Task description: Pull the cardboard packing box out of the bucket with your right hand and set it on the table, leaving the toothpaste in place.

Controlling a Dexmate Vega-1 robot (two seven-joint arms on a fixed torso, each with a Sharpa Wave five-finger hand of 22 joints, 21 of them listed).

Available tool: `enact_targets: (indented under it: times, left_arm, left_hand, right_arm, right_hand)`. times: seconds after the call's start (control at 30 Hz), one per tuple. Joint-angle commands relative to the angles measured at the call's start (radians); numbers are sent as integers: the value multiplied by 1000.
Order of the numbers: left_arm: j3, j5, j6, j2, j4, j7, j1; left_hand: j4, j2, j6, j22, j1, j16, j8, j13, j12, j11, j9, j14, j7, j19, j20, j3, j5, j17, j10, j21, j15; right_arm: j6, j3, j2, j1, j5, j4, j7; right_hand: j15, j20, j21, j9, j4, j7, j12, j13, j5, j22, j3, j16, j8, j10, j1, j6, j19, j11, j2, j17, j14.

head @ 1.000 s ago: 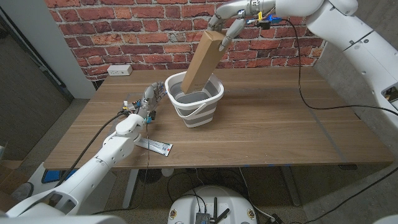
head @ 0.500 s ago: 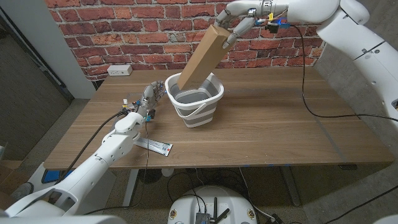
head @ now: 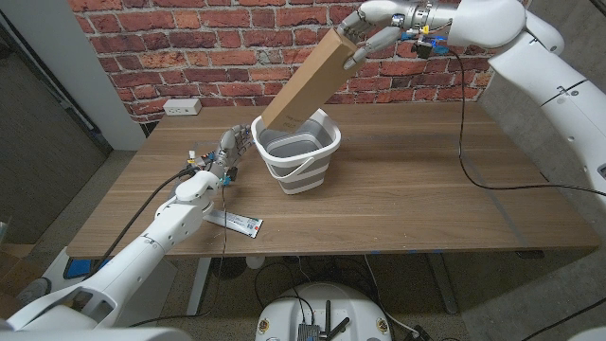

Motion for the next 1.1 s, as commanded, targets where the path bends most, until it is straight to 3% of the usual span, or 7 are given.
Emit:
enact_targets:
  times: [0.03, 1.1]
  left_arm:
    - [4, -4, 15, -2, -11, 9, 6]
    - [-6, -1, 18, 12, -52, 31, 27]
  left_hand:
    - [1, 60, 10, 4, -7, -1, 2, 1, -1, 6, 4, 5, 0, 7, -34, 9, -1, 3, 6, 0, 7]
    - [2, 59, 11, 4, -7, 0, 2, 1, -1, 5, 4, 6, 0, 7, -34, 11, -1, 3, 6, 0, 7]
  right_arm:
    - [39, 27, 7, -44, 135, 84, -26]
    - [112, 72, 60, -160, 377, 257, -54]
  right_hand:
    - [-162, -112, 7, 9, 8, -44, 0, 5, 6, 2, 1, 1, 23, 86, 118, 161, 13, -74, 130, 3, 11]
    - [-157, -109, 8, 10, 9, -33, -6, 6, 18, 4, -5, -6, 15, 94, 116, 168, 17, -64, 133, 7, 21]
